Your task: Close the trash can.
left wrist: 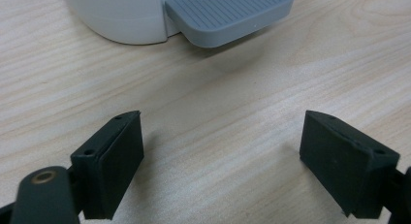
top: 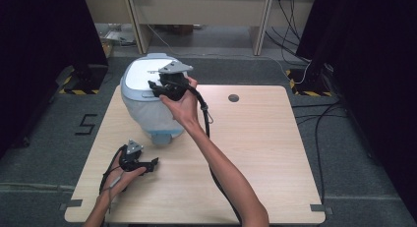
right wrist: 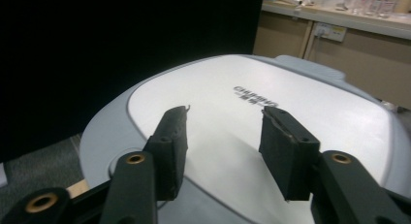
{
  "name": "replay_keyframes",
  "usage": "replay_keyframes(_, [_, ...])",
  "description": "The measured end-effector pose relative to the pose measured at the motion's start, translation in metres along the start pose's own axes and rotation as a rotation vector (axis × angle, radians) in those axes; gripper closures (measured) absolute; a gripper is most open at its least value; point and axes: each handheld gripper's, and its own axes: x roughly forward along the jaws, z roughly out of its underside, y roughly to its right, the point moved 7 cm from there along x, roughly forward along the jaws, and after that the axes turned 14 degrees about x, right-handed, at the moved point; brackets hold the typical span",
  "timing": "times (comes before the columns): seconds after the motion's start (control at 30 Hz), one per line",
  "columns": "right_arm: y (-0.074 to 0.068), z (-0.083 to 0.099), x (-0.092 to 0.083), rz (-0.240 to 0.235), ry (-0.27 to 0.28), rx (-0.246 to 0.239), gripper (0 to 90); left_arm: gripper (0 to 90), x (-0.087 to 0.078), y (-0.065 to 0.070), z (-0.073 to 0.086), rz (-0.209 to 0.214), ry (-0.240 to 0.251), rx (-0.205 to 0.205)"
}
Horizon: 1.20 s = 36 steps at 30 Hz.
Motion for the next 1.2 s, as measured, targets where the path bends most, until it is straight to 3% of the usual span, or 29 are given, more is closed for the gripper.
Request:
replay_keyframes(0.13, [0.010, -0.006, -0.009, 0.007, 0.025, 0.043, 42.2, 14.7, 0.000, 0.000, 0.000, -0.001, 0.002, -0.002])
replay_keyframes(0.67, [0.049, -0.015, -0.049, 0.072, 0.062, 0.084, 29.2, 14.7, 0.000, 0.000, 0.000, -0.001, 0.001, -0.004])
replay_keyframes(1.2, [0.089, 0.001, -0.093, 0.176, 0.077, 0.094, 23.9, 14.7, 0.000, 0.000, 0.000, -0.002, 0.001, -0.006])
